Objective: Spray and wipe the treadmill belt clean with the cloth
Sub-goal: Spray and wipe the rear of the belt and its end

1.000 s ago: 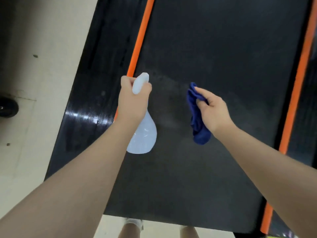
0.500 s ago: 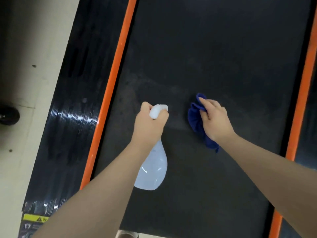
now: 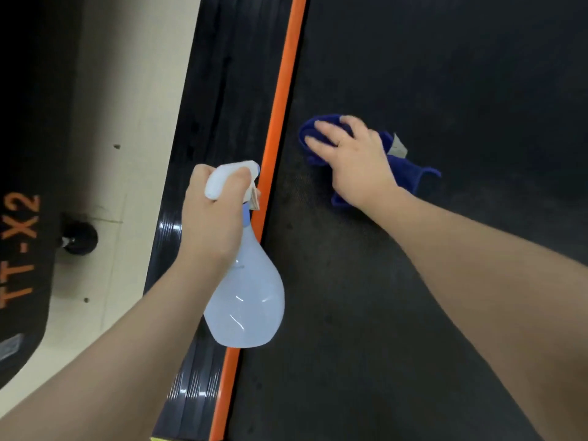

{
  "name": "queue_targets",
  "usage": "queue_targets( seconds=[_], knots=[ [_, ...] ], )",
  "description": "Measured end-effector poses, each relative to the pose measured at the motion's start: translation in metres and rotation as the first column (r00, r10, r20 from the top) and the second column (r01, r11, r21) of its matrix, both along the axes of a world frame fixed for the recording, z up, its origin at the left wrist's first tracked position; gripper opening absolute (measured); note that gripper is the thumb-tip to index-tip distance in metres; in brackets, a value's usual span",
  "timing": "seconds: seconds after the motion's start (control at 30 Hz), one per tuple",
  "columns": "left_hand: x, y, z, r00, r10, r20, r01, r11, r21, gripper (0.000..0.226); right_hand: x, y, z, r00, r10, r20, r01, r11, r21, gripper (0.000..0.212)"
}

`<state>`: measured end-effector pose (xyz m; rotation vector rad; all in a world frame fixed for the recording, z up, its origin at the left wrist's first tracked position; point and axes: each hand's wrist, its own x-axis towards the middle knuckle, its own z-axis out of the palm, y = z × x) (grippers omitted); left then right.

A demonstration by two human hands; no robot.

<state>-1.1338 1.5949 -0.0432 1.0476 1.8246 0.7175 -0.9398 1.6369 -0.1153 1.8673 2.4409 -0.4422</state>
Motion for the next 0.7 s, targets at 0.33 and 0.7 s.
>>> queue_targets(
  seconds=[0.33, 0.7],
  knots=[
    [0.026, 0.002, 0.005, 0.989, -0.145, 0.031, 0.14, 0.982, 0.128, 0.023, -0.023, -0.049, 0.012, 0.918, 0.396, 0.033, -0.391, 0.915, -0.103, 0.064],
    [0.025, -0.013, -0.01, 0.986, -0.165, 0.003, 0.16, 0.963, 0.214, 0.012, -0.02, -0.06, -0.005, 0.934, 0.312, -0.176, -0.299, 0.95, 0.093, 0.058]
  ],
)
